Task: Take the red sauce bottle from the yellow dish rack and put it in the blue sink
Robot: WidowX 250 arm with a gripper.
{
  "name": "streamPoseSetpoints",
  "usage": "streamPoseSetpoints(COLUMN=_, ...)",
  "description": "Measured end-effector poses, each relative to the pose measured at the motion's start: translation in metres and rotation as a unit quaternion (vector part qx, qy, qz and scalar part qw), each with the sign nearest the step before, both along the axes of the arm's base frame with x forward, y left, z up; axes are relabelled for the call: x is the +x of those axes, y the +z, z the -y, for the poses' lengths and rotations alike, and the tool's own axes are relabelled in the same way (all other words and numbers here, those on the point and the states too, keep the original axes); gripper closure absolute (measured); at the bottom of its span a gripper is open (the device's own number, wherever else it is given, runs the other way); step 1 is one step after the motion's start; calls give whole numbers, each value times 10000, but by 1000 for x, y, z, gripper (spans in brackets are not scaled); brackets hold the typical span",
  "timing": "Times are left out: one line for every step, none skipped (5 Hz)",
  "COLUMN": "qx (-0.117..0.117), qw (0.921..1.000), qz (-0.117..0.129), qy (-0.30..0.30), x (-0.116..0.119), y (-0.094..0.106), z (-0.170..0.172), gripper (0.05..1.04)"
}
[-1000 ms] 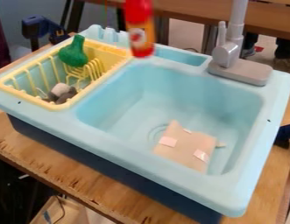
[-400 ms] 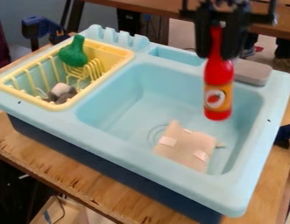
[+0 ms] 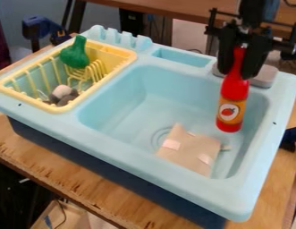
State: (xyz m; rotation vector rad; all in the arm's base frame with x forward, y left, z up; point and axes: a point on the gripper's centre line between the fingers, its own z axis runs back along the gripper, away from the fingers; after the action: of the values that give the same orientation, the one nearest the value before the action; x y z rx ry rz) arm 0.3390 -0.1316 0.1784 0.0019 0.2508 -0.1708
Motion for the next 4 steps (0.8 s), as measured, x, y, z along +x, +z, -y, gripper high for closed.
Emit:
streamPoseSetpoints(qx=113, qw=9999, qz=-91, qy=18, x=11, y=-8, z=1, gripper=717)
streamPoseSetpoints(qx=192, qw=9997, qz=-137, qy=40, x=11, y=-18, z=1, gripper=717)
streamPoseSetpoints(qx=176, qw=9998, qz=-132, qy=-9, x=11, y=-21, z=1, gripper=717)
streamPoseSetpoints(qx=187, qw=9998, qz=-61, qy=-78, x=9, y=-23, z=4, gripper=673)
